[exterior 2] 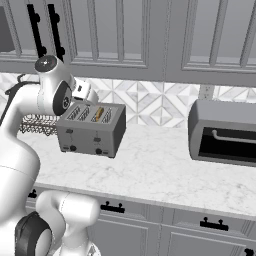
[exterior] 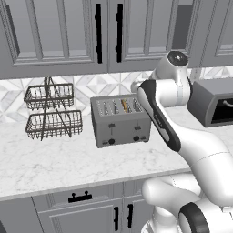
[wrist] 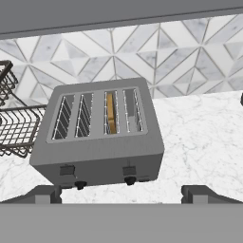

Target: Start the toaster. Once the lever pops up, take the bread to the plate on the dining counter.

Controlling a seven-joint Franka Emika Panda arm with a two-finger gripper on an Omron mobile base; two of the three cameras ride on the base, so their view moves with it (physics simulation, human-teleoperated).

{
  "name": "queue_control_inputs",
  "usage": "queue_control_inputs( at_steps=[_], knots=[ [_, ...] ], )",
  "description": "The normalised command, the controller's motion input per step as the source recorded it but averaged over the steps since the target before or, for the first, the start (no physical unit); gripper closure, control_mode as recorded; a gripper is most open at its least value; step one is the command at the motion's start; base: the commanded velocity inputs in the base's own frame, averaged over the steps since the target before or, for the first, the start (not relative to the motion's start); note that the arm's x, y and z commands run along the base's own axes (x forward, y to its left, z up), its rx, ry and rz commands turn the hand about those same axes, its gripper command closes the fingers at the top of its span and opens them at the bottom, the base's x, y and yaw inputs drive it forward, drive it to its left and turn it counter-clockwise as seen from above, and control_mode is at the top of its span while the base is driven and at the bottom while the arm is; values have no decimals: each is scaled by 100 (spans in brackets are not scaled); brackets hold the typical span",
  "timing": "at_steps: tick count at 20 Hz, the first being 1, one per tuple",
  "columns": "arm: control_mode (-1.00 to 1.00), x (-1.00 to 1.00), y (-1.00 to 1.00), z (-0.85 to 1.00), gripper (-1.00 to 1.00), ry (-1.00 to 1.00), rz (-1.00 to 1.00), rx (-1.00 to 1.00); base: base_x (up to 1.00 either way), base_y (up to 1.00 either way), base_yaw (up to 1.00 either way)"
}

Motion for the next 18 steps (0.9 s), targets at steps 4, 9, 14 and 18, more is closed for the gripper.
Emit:
queue_control_inputs(
  at_steps=[4,9,14,18],
  knots=[
    [-100,0,0,0,-100,0,0,0,0,0,0],
    [-100,0,0,0,-100,0,0,0,0,0,0],
    [-100,0,0,0,-100,0,0,0,0,0,0],
    [-100,0,0,0,-100,0,0,0,0,0,0]
  ],
)
